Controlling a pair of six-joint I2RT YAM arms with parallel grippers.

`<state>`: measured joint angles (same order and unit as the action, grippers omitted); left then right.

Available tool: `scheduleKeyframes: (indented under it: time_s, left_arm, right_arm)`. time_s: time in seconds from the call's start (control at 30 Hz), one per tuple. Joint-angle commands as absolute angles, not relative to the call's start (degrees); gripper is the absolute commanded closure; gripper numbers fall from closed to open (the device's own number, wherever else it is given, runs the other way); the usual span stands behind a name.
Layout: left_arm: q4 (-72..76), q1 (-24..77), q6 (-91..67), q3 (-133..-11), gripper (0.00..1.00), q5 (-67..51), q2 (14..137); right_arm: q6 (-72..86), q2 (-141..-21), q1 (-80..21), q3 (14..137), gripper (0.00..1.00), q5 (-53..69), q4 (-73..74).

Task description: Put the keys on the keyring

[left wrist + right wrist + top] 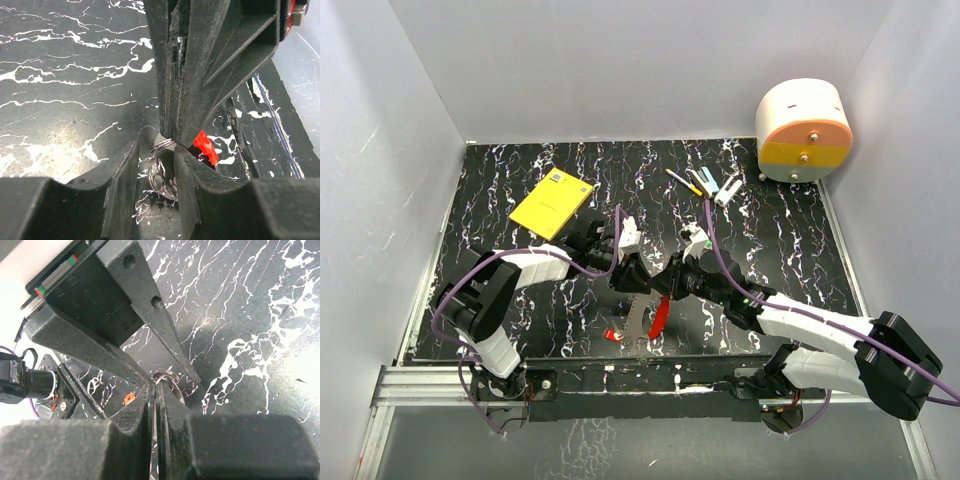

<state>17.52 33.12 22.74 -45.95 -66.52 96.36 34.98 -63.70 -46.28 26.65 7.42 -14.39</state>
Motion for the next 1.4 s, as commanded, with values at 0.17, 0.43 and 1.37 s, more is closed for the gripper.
scheduleKeyframes:
  time_s: [0.17,0.43,1.37]
  left_arm:
    - [13.0,33.2,25.1,-48.3,0.7,-69.9,96.1]
    - [12.2,33.2,25.0,-48.8,0.54,-70.8,95.7]
    - [0.0,33.6,30.6,-52.9,0.66,-71.6,94.7]
  right_arm:
    - [34.6,-61.2,-46.8,26.9,0.92,6.6,-20.4]
    - [34.6,-60.7,-47.0,27.2,0.92,6.5,-20.3]
    - [34.0,-58.1,-47.5,26.6,0.92,4.7,-19.6]
